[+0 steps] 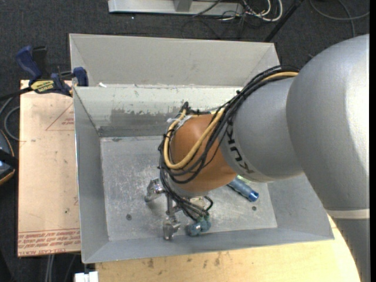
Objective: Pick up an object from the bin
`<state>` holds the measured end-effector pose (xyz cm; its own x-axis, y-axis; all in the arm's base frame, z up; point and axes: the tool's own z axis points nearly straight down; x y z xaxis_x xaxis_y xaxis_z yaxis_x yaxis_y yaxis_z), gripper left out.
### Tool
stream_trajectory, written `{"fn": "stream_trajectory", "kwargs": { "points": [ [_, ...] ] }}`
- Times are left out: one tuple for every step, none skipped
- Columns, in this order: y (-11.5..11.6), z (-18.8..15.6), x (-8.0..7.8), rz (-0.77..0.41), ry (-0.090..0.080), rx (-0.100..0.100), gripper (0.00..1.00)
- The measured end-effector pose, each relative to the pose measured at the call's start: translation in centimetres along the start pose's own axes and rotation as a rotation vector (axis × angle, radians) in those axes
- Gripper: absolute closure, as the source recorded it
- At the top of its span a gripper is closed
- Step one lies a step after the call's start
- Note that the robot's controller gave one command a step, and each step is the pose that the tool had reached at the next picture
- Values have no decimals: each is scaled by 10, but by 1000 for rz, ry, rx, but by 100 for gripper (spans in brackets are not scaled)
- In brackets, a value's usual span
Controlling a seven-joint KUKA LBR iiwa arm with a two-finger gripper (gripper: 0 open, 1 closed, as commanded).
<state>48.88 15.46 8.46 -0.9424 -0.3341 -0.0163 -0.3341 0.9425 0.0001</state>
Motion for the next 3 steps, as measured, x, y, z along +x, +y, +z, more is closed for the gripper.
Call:
{"fn": "stream_trajectory", "kwargs": {
  "points": [
    [-74,-68,-61,-76,4,4,0],
    [38,-5,-70,-245,18,-7,0],
    [-22,-83,-46,-376,9,0,0]
  ]
}}
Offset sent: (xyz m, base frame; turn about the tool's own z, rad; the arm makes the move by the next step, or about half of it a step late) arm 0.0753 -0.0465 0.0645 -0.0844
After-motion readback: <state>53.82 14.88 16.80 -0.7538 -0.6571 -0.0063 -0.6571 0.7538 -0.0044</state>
